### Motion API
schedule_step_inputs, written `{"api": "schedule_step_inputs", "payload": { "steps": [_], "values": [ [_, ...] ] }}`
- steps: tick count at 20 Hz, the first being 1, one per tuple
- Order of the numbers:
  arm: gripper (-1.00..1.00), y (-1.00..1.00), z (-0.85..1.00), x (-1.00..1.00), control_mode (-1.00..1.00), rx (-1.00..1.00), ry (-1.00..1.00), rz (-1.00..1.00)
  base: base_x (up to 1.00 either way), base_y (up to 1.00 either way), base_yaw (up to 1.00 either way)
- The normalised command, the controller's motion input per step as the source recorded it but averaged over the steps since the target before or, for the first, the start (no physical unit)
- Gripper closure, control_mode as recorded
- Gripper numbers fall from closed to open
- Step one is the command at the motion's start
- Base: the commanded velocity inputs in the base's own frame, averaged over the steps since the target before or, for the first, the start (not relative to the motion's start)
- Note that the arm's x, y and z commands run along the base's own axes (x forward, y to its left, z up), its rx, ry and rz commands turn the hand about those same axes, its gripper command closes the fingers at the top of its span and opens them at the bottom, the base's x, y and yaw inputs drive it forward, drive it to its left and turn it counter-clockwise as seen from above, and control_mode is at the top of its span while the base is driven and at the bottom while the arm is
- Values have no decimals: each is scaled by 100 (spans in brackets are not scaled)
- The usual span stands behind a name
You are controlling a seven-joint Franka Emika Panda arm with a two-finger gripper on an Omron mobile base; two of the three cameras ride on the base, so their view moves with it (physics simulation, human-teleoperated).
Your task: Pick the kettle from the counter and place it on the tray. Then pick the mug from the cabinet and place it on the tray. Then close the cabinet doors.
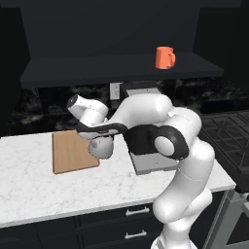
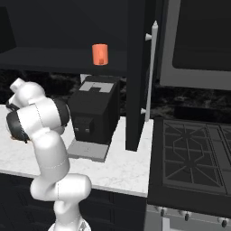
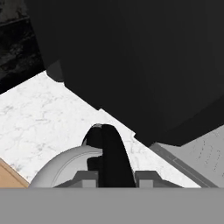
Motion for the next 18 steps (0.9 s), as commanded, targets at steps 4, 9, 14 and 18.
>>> {"api": "schedule_step_inputs", "payload": {
  "steps": [4,9,14,18],
  "values": [
    [100,42,9,-25,-100,-12,-24,4,0,0,0],
    [100,47,3,0,-100,-19,-20,4,0,0,0],
    [100,46,1,3,-100,-12,-4,12,0,0,0],
    [100,44,8,22,-100,-7,-7,17,0,0,0]
  ]
}}
